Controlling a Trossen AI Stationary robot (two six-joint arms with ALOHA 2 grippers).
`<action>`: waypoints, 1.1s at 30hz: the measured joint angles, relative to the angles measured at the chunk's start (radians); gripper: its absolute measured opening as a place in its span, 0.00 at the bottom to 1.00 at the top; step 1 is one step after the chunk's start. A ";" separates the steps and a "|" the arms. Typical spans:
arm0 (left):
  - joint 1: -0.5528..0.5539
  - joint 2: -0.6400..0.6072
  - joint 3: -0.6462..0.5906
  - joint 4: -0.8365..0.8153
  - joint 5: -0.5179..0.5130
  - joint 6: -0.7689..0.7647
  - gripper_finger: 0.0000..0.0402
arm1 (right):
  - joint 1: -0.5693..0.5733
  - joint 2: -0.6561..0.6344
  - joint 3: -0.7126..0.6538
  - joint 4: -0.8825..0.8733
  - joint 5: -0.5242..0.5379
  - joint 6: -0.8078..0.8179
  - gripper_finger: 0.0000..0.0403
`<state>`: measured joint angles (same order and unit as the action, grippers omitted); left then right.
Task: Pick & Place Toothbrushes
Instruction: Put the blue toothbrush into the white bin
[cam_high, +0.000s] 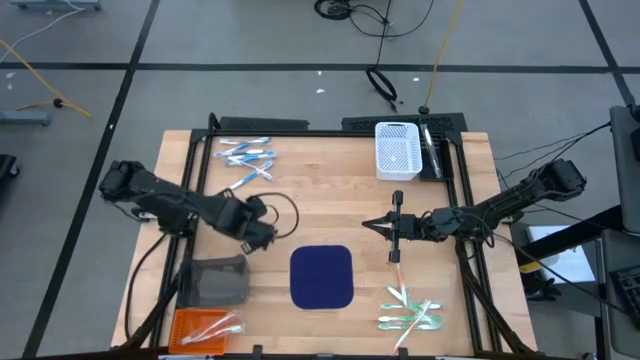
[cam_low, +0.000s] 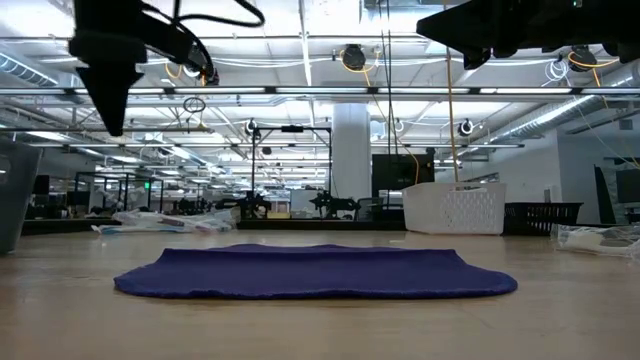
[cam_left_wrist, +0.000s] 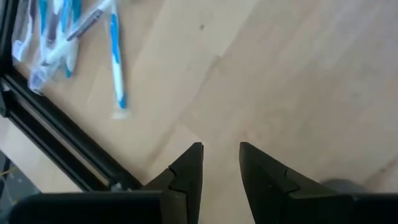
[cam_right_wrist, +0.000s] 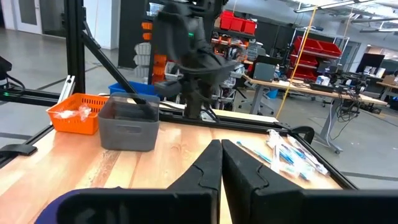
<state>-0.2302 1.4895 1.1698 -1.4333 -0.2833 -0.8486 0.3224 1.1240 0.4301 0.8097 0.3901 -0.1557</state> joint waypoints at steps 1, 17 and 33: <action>0.027 0.000 0.000 0.006 -0.002 0.025 0.26 | 0.000 0.000 0.000 0.000 0.000 0.007 0.00; 0.411 0.000 -0.115 0.207 0.031 0.392 0.26 | 0.000 0.000 0.000 0.000 0.000 0.012 0.00; 0.680 0.001 -0.281 0.466 0.081 0.561 0.26 | 0.000 0.000 0.000 0.000 0.000 0.012 0.00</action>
<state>0.4499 1.4902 0.8890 -0.9669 -0.2027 -0.2876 0.3225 1.1240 0.4301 0.8097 0.3901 -0.1432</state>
